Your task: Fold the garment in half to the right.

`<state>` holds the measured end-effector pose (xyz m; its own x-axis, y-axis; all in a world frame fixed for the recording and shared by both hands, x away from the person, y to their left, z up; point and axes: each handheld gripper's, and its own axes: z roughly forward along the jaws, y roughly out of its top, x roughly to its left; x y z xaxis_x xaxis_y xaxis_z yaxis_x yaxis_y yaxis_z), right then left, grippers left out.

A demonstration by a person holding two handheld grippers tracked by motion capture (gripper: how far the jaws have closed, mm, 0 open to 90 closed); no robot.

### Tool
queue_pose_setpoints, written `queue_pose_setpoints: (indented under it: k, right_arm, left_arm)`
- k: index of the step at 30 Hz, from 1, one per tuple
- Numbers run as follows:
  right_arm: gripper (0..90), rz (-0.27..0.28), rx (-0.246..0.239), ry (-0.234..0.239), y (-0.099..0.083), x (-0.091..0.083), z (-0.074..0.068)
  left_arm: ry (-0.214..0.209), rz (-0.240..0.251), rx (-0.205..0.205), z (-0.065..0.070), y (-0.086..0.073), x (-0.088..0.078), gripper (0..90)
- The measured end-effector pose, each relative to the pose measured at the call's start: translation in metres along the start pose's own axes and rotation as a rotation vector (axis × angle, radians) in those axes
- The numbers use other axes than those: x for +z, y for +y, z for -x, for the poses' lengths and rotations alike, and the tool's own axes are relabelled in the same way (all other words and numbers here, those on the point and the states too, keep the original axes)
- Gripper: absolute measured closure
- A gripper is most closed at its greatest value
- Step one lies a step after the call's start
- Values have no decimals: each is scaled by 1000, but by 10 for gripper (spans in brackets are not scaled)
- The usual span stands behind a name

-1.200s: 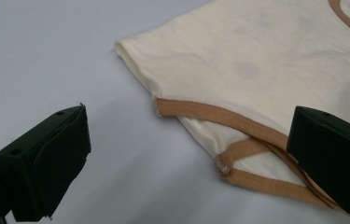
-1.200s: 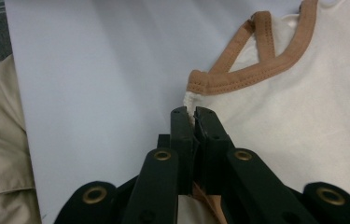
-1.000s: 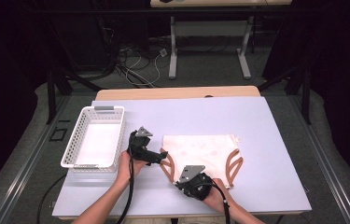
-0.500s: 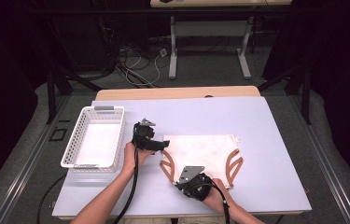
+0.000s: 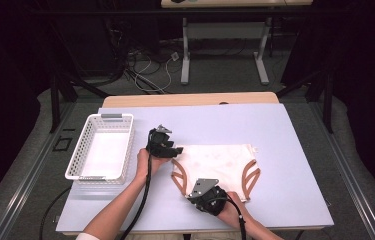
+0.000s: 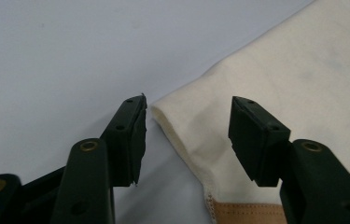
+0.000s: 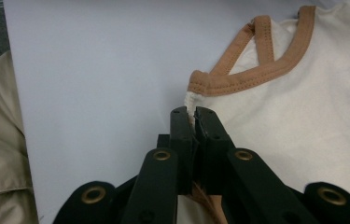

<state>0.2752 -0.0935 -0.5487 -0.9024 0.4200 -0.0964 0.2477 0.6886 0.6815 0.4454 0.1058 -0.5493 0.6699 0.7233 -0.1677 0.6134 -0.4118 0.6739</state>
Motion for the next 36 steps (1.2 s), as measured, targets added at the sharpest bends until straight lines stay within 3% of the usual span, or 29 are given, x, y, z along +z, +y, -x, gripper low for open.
queue_pose_setpoints:
  k: [8, 12, 16, 24, 28, 30, 33, 35, 36]
  right_arm:
    - [863, 6, -9, -8, 0, 0, 0]
    - [863, 5, -9, -9, 0, 0, -1]
    - [863, 8, -17, -12, 1, 0, -1]
    - [863, 15, -17, -17, 1, -1, -2]
    - [864, 15, -17, -17, 1, -1, -2]
    - [863, 14, -18, -17, 1, -1, -2]
    - [863, 13, -20, -16, 1, -1, -2]
    - [863, 15, -19, -17, 1, -1, -2]
    - [863, 15, -18, -16, 1, -1, -1]
  left_arm:
    - [-10, -14, 4, -2, 0, 5, 577]
    - [-24, -37, 34, -2, 1, 7, 684]
    - [-29, -27, 22, -3, 0, 7, 763]
    - [-36, -30, 32, -6, -1, 7, 836]
    - [-27, -18, 28, -8, 0, 6, 766]
    - [-26, -15, 12, -10, 2, 7, 626]
    - [-39, -29, 17, -11, 2, 8, 611]
    - [-49, -22, 10, -11, 2, 9, 639]
    - [-56, -28, 25, -11, 2, 9, 691]
